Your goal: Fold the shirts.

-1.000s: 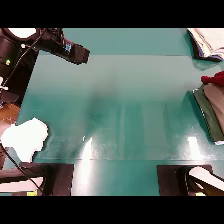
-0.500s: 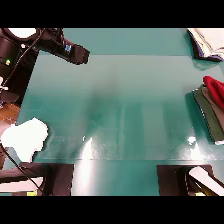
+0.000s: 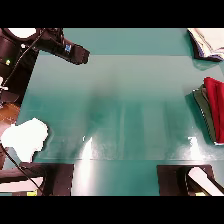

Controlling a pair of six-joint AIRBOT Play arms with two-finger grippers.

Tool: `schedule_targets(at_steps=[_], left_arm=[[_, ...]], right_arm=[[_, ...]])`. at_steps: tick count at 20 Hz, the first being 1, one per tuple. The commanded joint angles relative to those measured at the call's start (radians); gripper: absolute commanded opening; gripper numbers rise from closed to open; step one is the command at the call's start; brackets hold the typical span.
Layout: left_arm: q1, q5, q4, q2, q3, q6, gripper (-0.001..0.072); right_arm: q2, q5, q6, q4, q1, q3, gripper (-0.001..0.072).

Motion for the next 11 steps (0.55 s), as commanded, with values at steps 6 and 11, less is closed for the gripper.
schedule_targets(at_steps=[6,11], left_arm=[[-0.001,0.013,0.000,0.000,0.000,0.001,0.0026],[-0.001,0.013,0.000,0.000,0.000,0.001,0.0026]], right_arm=[[0.002,-0.089,-0.008,0.108,0.406,-0.006,0.0016],[0.002,-0.107,-0.008,0.108,0.489,-0.006,0.0016]])
